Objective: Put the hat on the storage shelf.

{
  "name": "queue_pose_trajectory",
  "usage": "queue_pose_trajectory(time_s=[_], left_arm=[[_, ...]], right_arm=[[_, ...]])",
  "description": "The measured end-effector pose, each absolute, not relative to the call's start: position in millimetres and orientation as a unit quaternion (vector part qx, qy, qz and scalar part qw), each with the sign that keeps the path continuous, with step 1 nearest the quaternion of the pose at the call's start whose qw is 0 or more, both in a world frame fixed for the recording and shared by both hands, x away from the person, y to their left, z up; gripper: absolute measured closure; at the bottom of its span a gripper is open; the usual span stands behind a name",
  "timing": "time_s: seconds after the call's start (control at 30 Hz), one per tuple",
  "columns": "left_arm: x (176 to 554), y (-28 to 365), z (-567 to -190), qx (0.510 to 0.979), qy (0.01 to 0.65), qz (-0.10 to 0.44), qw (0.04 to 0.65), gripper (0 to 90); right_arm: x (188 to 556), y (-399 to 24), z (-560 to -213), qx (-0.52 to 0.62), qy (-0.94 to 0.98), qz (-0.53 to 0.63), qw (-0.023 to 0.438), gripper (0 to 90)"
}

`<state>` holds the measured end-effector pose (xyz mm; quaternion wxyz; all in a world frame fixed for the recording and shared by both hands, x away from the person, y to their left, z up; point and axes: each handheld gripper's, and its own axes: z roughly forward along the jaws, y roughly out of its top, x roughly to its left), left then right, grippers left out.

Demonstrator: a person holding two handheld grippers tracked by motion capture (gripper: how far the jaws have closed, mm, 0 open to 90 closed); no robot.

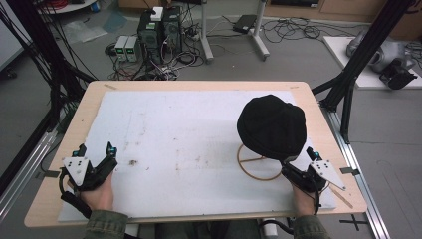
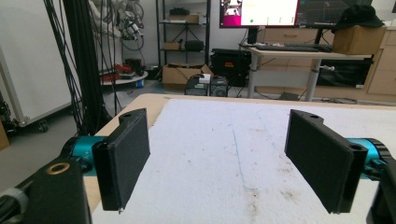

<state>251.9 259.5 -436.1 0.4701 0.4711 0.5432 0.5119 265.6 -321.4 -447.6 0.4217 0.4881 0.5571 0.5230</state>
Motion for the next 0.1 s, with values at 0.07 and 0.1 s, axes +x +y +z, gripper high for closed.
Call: queue_pose_trajectory(time_s=[0.07,0.1], left_arm=[[252.2,259.3,-436.4,0.475,0.544,0.508,0.47,22.2],[252.3,259.1,-436.4,0.476,0.543,0.506,0.471,22.2]], right_arm=[[265.8,-321.5,-447.6,0.488,0.558,0.523,0.421,11.3],[266.0,-320.9,-447.8,0.491,0.555,0.524,0.42,11.3]])
